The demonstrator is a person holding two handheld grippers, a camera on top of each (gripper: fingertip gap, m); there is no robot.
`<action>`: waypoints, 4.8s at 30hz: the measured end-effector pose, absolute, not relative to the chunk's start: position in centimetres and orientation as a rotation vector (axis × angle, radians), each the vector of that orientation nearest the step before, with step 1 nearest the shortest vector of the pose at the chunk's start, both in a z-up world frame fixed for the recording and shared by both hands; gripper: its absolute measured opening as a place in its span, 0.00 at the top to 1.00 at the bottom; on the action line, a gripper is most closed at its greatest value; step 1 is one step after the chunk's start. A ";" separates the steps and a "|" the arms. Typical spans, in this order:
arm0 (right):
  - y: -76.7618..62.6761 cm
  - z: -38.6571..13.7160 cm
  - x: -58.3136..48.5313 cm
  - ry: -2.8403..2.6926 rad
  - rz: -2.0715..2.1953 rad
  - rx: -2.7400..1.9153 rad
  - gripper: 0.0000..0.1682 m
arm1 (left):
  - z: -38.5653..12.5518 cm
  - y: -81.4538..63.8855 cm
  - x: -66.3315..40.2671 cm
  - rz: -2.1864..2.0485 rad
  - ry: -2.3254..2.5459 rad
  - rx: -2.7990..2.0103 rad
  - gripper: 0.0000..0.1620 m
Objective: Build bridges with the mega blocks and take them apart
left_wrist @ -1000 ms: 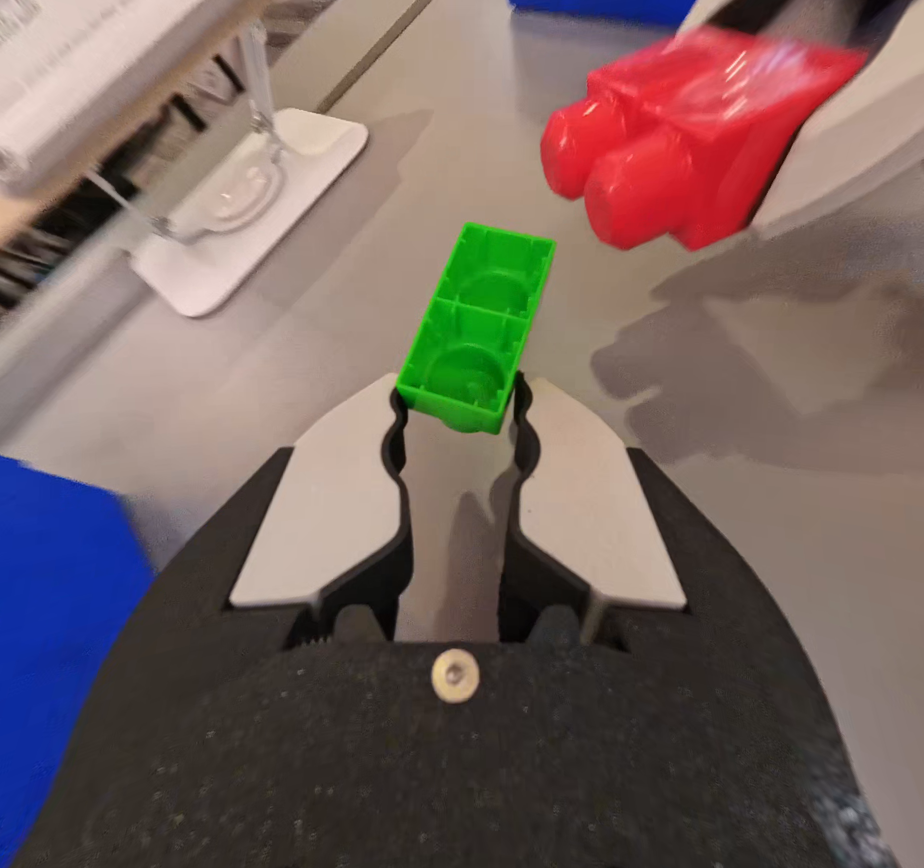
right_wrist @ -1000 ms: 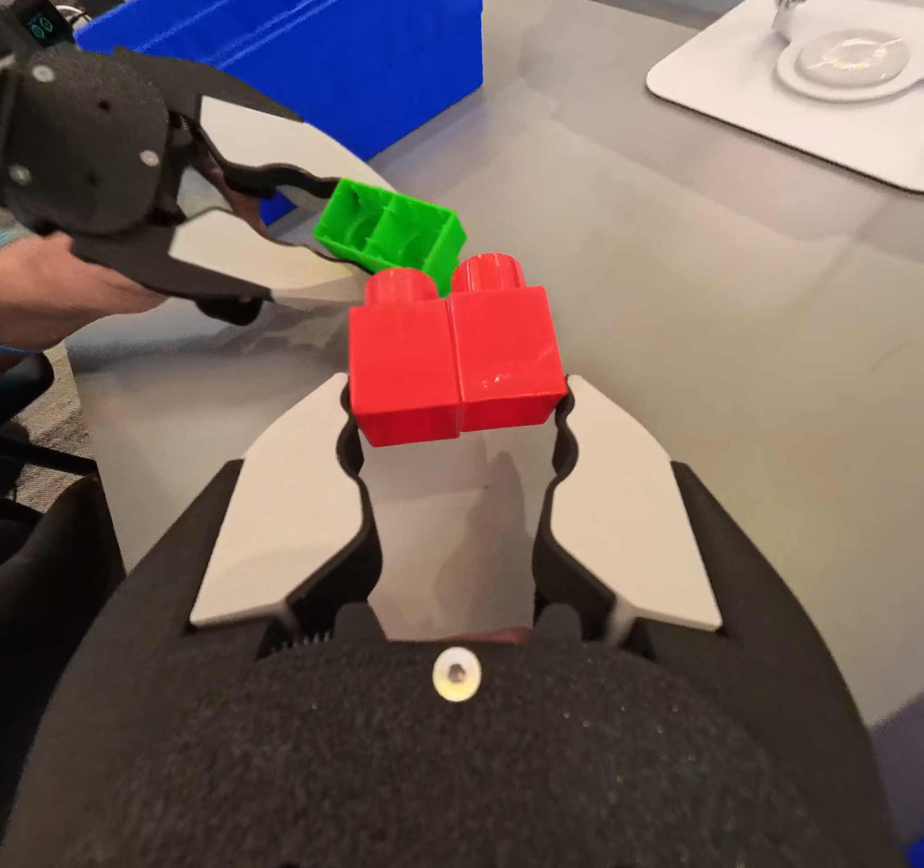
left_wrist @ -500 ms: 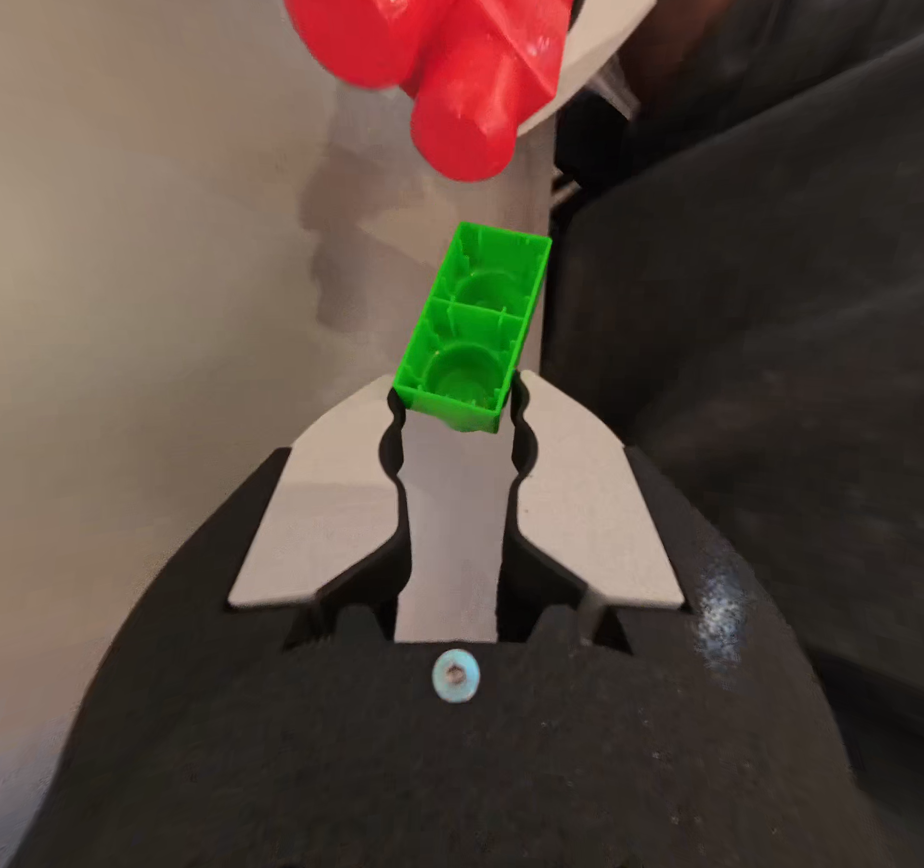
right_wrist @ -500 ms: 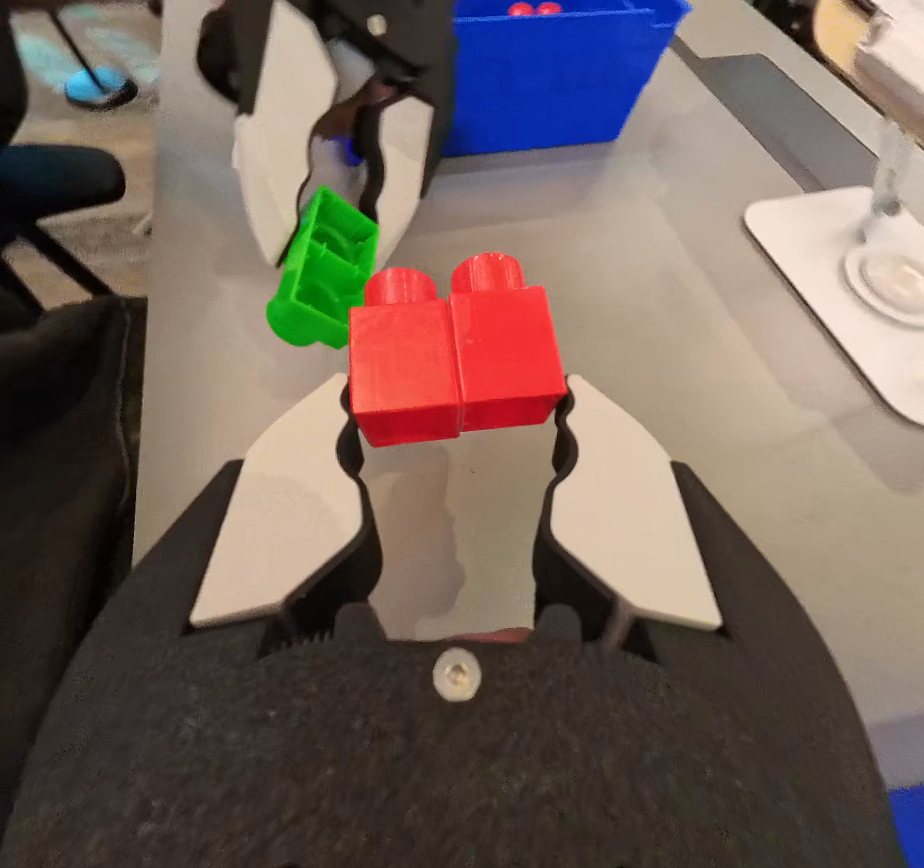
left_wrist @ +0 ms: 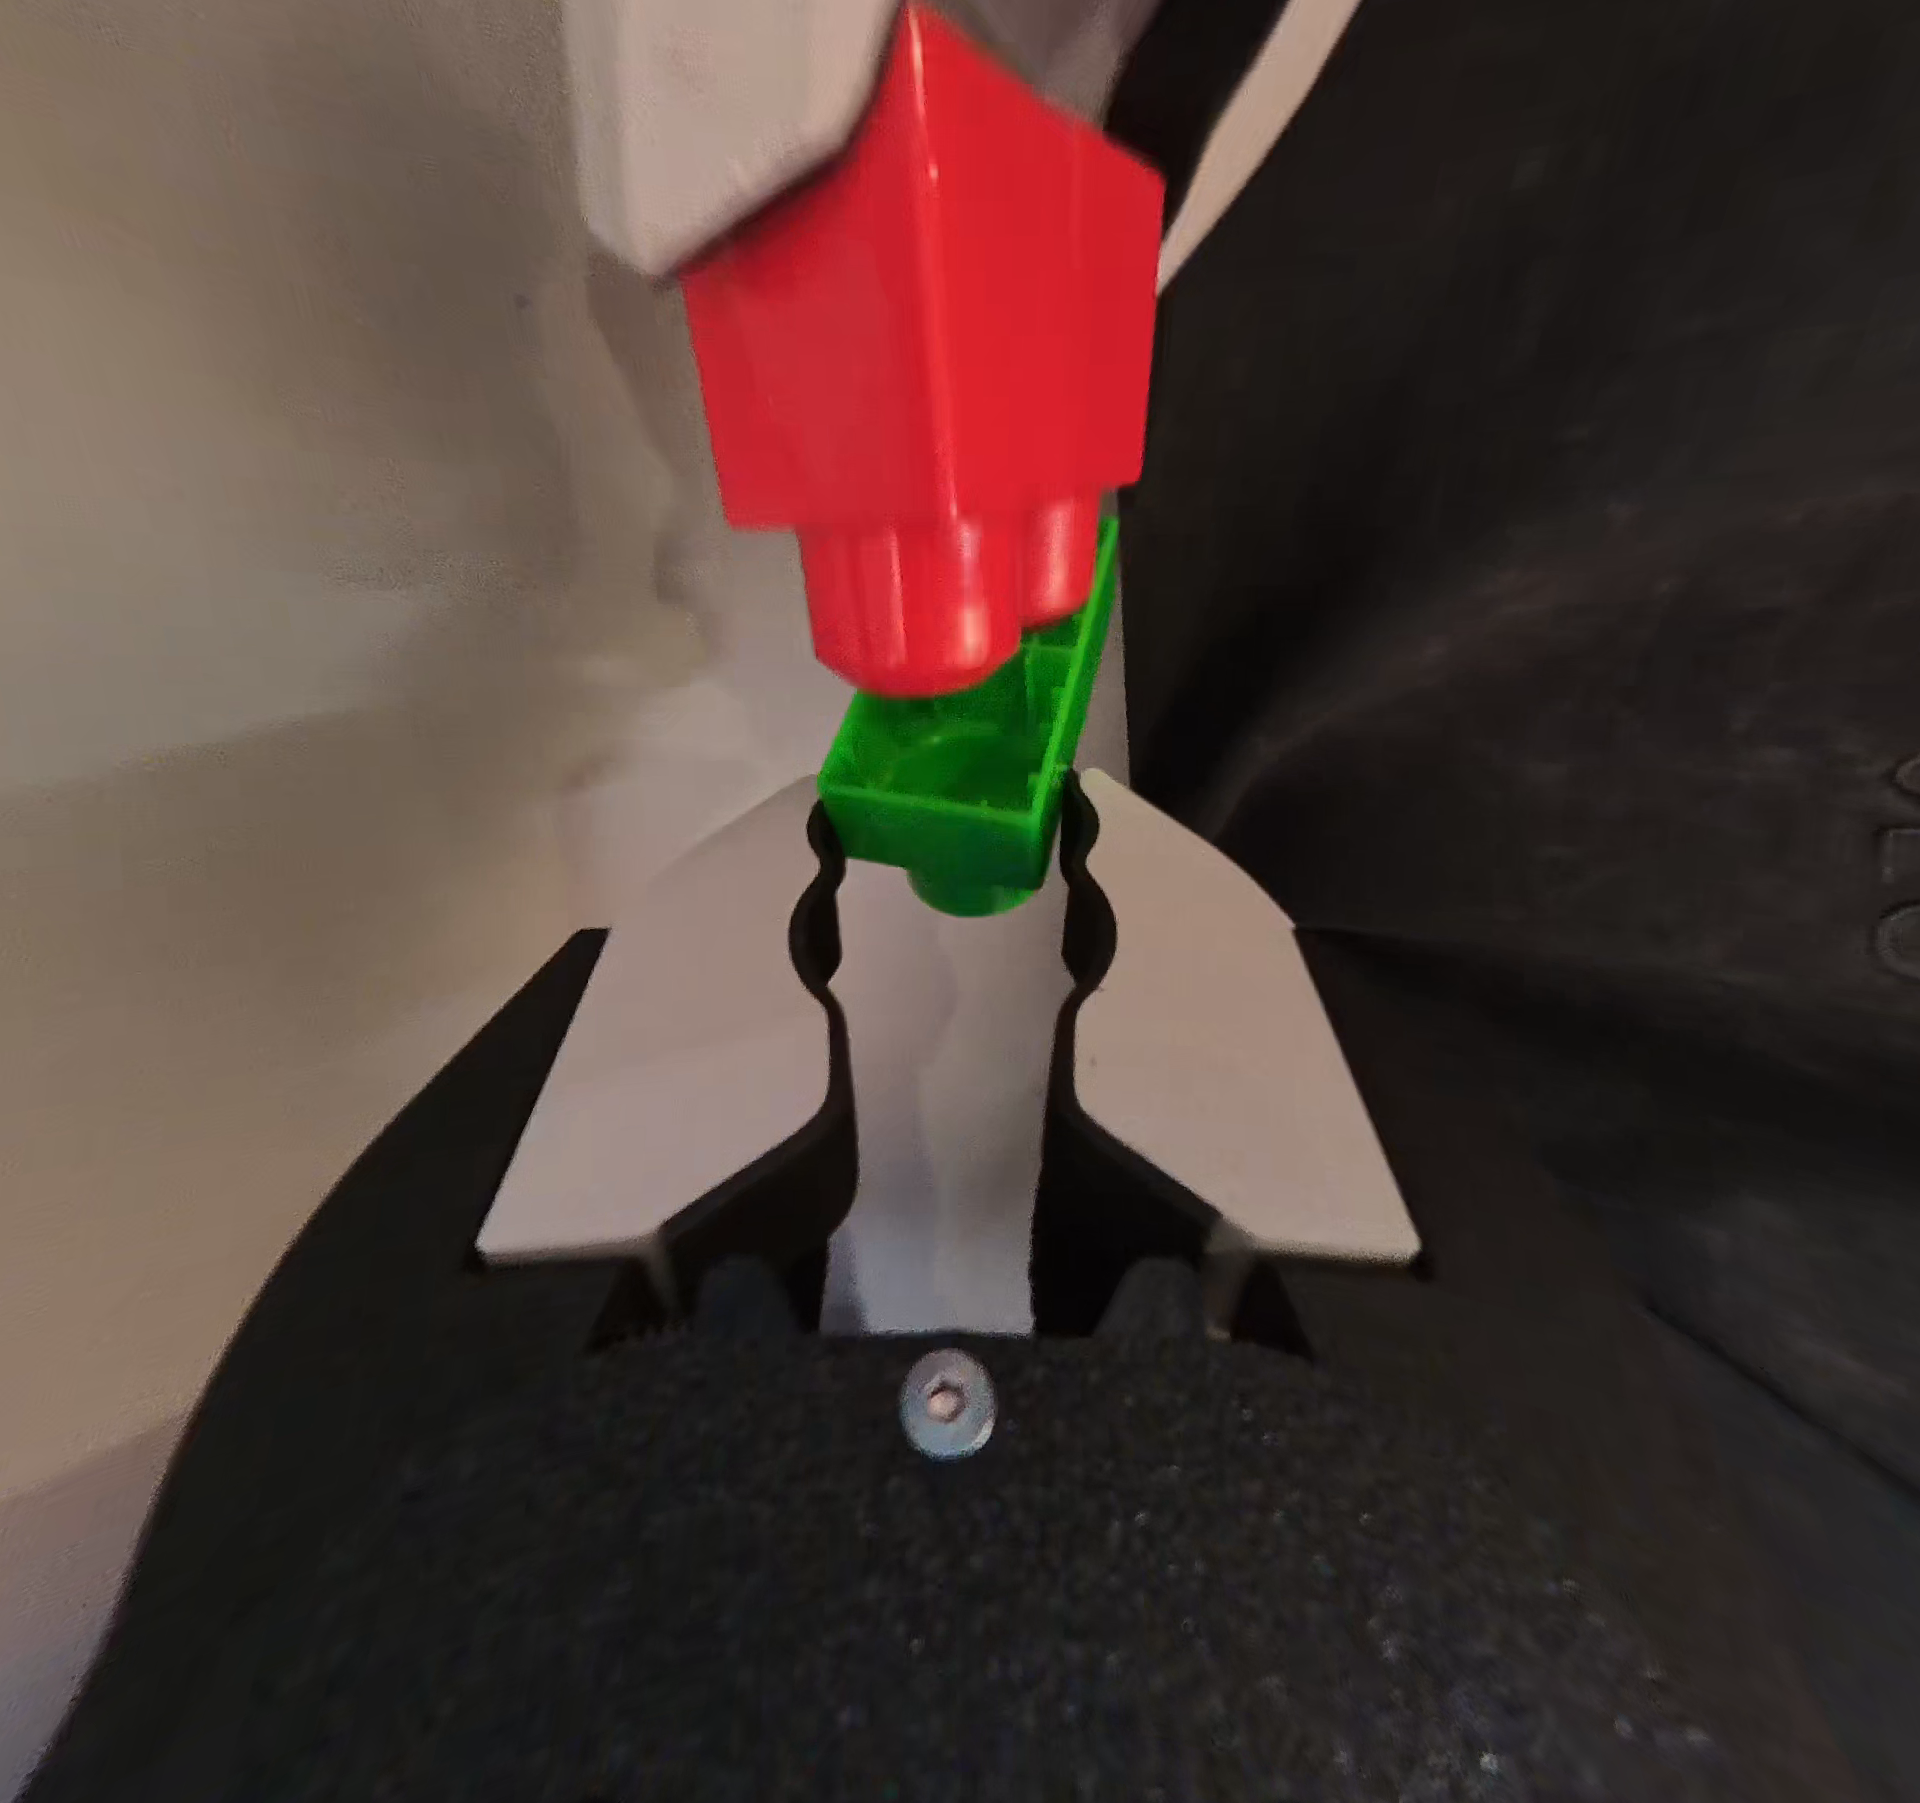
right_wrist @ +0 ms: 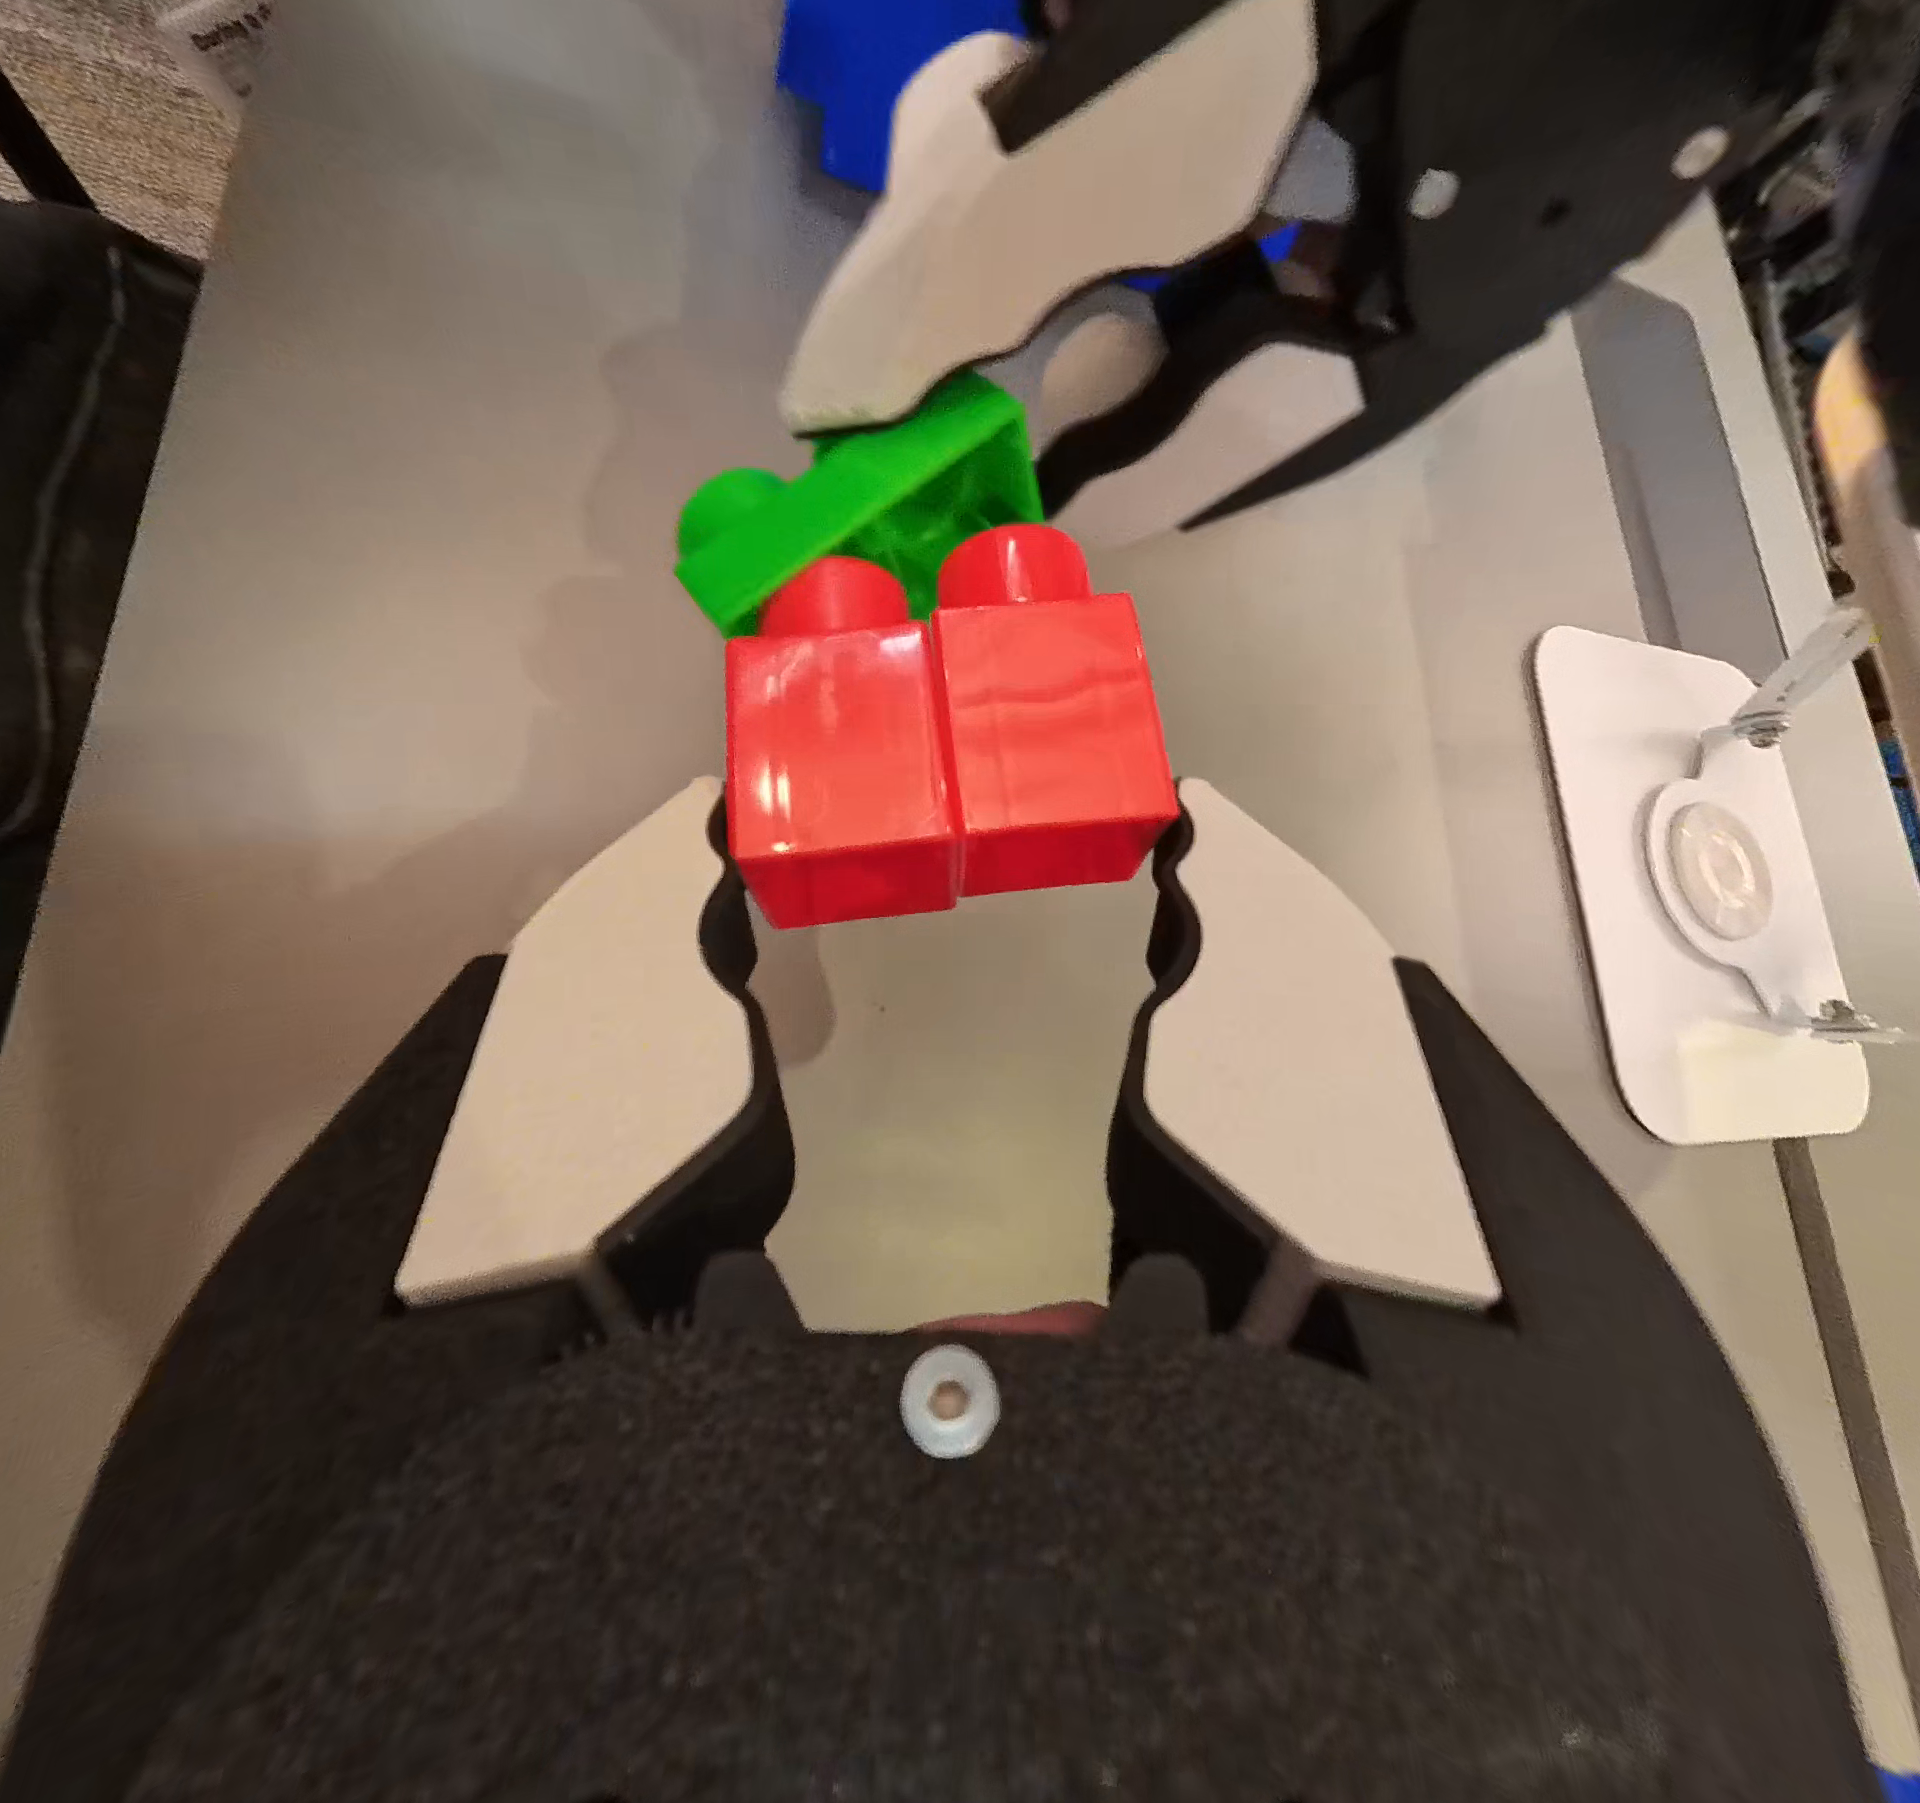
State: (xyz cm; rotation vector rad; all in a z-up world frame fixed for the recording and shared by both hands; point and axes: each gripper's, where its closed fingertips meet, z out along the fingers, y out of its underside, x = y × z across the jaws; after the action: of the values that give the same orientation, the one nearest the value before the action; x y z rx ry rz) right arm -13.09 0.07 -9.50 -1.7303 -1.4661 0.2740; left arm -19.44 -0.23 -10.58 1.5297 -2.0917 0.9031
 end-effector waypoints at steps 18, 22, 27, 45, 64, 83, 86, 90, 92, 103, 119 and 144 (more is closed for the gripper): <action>-0.8 -10.0 -13.0 -1.426 0.262 -1.616 0.56 | -9.3 -1.1 -15.8 1.377 -1.731 1.527 0.78; -0.9 -10.4 -13.4 -1.441 0.202 -1.587 0.56 | -10.1 -1.3 -15.8 1.340 -1.776 1.524 0.78; -0.4 -9.6 -13.7 -1.348 0.196 -1.545 0.56 | -9.7 -0.5 -14.7 1.473 -1.714 1.566 0.78; -0.6 -6.2 -12.1 -1.092 0.306 -1.444 0.56 | -6.0 -1.1 -15.2 1.875 -1.426 1.823 0.76; -1.5 -9.5 -15.1 -1.155 0.302 -1.444 0.56 | -9.7 -2.3 -16.4 2.057 -1.207 2.034 0.79; -2.0 -10.7 -16.2 -1.273 0.307 -1.444 0.56 | -10.9 -3.4 -17.4 1.911 -1.296 1.929 0.79; -1.4 -9.8 -15.7 -1.210 0.311 -1.431 0.56 | -9.8 -2.8 -16.9 1.970 -1.272 1.966 0.76; -1.4 -9.8 -15.8 -1.213 0.304 -1.430 0.56 | -8.8 -2.9 -16.9 2.002 -1.252 1.946 0.65; -1.6 -9.9 -15.9 -1.227 0.308 -1.425 0.56 | -9.0 -2.9 -17.0 2.005 -1.252 1.943 0.66; -2.8 -10.8 -16.8 -1.280 0.325 -1.422 0.56 | -9.6 -2.4 -17.0 1.997 -1.148 1.950 0.78; -2.8 -11.7 -17.2 -1.302 0.294 -1.439 0.56 | -10.8 -2.4 -17.1 1.923 -1.127 1.949 0.77; -1.3 -11.0 -15.7 -1.185 0.218 -1.456 0.56 | -11.7 -3.5 -17.3 1.874 -1.188 1.993 0.78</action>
State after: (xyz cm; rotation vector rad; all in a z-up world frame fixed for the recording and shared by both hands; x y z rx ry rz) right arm -15.67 -1.27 -10.97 -1.4562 -1.1848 0.2179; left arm -17.31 -3.51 -11.66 1.9927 -1.1877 1.8741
